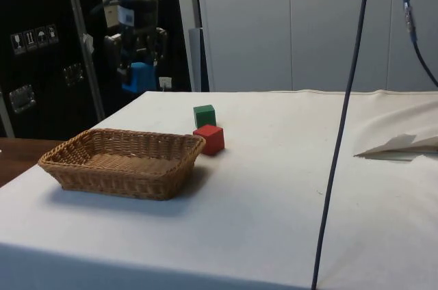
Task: Pick up the blue cube and place it into the basket.
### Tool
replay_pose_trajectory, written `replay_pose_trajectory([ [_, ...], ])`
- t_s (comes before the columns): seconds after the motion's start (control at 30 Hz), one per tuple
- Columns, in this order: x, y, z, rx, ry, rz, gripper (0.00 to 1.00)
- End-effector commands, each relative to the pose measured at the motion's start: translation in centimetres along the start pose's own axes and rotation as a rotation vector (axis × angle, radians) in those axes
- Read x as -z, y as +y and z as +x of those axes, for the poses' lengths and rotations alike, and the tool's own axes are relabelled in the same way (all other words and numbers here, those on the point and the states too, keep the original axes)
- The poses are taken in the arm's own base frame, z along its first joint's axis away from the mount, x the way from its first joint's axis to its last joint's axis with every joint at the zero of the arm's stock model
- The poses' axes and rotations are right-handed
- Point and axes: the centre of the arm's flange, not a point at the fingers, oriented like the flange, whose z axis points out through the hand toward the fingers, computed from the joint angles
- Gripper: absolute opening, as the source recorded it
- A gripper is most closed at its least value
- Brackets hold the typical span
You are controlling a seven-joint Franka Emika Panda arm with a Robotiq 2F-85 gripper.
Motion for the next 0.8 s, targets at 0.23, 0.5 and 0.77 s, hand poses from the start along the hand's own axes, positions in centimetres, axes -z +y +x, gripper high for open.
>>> replay_pose_trajectory([
  [0.23, -0.7, -2.3, -0.9, 0.009, -0.019, -0.021, 0.04],
  [0.5, -1.9, -4.7, -1.8, 0.021, -0.058, -0.034, 0.04],
  [0.77, -3.0, -6.5, -2.4, 0.029, -0.095, -0.042, 0.04],
])
